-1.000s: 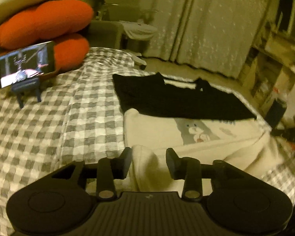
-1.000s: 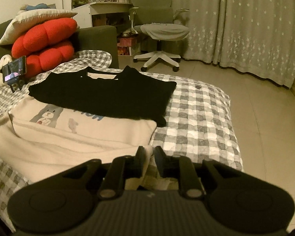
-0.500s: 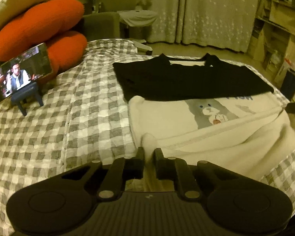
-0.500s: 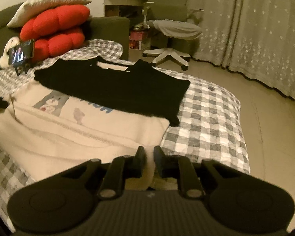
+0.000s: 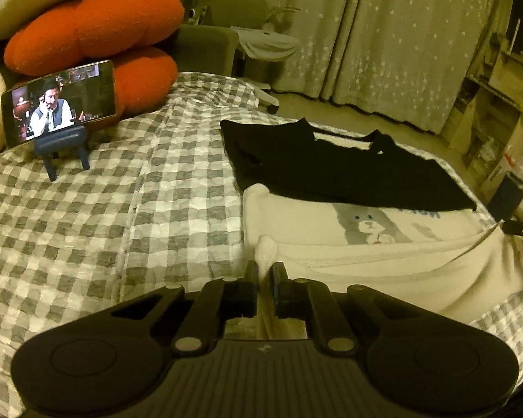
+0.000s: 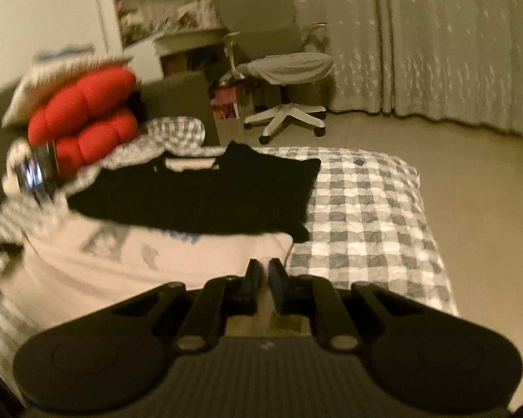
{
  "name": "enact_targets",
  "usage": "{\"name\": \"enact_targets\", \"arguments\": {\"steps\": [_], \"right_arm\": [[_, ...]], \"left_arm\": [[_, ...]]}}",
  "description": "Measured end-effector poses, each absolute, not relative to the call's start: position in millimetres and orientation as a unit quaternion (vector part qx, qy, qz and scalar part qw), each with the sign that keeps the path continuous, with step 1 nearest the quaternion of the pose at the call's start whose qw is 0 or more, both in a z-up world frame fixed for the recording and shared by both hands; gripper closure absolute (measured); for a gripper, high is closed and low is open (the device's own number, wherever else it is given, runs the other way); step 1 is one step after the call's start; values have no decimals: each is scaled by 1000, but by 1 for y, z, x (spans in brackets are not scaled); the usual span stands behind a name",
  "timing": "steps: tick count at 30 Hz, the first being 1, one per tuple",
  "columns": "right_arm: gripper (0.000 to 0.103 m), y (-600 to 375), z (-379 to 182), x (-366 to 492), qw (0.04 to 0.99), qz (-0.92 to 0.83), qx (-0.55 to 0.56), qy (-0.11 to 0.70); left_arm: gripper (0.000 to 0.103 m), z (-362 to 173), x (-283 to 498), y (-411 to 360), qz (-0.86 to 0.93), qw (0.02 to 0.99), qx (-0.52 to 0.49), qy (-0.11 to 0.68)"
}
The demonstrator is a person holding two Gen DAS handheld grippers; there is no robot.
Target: Fold clothes
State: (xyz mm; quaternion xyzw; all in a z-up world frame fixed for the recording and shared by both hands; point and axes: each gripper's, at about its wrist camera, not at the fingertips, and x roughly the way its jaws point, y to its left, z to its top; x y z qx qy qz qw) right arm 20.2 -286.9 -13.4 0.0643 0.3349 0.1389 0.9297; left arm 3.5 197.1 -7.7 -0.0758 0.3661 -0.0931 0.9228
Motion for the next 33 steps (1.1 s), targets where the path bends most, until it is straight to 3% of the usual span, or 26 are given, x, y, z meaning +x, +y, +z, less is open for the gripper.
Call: {"name": "enact_targets", "arguments": {"steps": [9, 14, 17, 19, 21, 26, 31, 32, 33], "right_arm": [[94, -296, -16, 20, 924, 132, 95, 345], [94, -286, -23, 22, 920, 128, 60, 365], [86, -281, -26, 24, 918, 133, 43, 371], [65, -279, -25, 22, 918, 141, 39, 368], [61, -277, -24, 21, 918, 148, 37, 365], [63, -270, -30, 24, 914, 142, 7, 380], [90, -264, -33, 25, 913, 143, -17, 381], [91, -265, -31, 24, 916, 141, -14, 375], [91, -267, -29, 23, 919, 138, -11, 368]], "left_arm": [[95, -7, 4, 207, -95, 919, -112, 365], [94, -11, 9, 209, -97, 913, -127, 375], [94, -12, 10, 203, -97, 913, -107, 382], [89, -11, 8, 201, -99, 916, -97, 376], [82, -9, 7, 200, -102, 919, -94, 370], [77, -11, 7, 192, -107, 920, -70, 371], [77, -14, 5, 176, -112, 923, -23, 368], [79, -14, 5, 174, -113, 923, -15, 368], [89, -15, 4, 173, -111, 923, -8, 368]]}}
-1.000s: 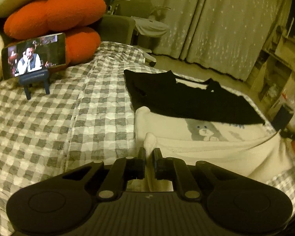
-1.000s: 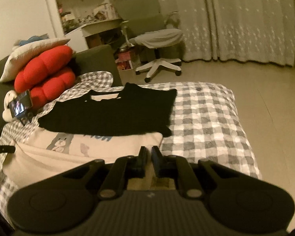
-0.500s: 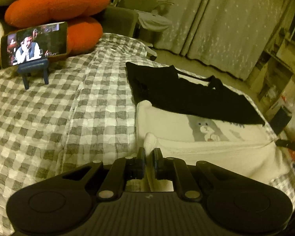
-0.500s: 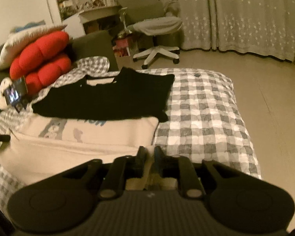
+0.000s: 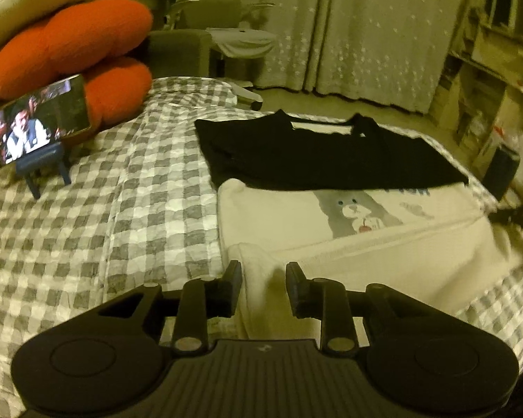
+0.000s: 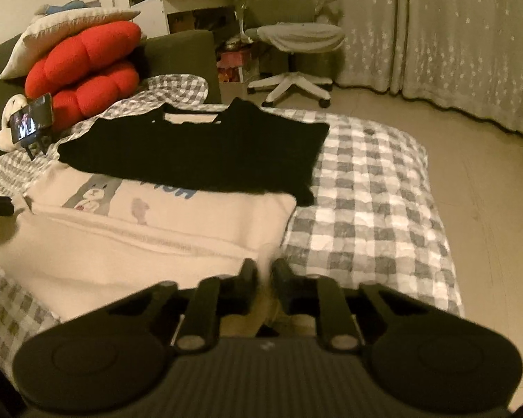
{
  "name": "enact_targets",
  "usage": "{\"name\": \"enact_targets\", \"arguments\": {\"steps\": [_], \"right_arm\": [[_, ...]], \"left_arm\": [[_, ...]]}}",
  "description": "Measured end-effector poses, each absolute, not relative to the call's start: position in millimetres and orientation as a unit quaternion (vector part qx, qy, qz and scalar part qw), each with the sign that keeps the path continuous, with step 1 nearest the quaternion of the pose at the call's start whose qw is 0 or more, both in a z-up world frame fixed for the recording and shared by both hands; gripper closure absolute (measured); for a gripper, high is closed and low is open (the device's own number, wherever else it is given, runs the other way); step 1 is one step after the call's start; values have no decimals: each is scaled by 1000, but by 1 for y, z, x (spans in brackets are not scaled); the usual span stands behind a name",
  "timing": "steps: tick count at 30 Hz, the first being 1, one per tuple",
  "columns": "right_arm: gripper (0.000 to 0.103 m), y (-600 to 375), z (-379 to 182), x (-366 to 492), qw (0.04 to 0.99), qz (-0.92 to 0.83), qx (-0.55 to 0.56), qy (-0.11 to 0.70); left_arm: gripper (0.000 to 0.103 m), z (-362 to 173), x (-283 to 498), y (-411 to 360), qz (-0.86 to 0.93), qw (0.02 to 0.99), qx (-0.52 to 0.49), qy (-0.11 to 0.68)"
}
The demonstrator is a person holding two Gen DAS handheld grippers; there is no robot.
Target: Fold clothes
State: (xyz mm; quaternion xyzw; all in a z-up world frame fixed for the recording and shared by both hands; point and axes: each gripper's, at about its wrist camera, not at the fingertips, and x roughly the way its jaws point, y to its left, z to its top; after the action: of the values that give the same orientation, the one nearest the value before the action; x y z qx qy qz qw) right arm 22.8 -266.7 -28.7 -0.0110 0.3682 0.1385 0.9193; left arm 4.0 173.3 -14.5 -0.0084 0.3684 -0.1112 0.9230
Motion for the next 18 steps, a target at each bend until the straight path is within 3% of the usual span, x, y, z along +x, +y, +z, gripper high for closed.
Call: {"name": "enact_targets", "arguments": {"steps": [3, 18], "right_arm": [[92, -271, -22, 20, 928, 131, -2, 349], [91, -277, -19, 23, 928, 132, 29, 348]], "left_arm": [[95, -14, 1, 175, -111, 925, -1, 363], [96, -6, 3, 198, -130, 924, -93, 348]]}}
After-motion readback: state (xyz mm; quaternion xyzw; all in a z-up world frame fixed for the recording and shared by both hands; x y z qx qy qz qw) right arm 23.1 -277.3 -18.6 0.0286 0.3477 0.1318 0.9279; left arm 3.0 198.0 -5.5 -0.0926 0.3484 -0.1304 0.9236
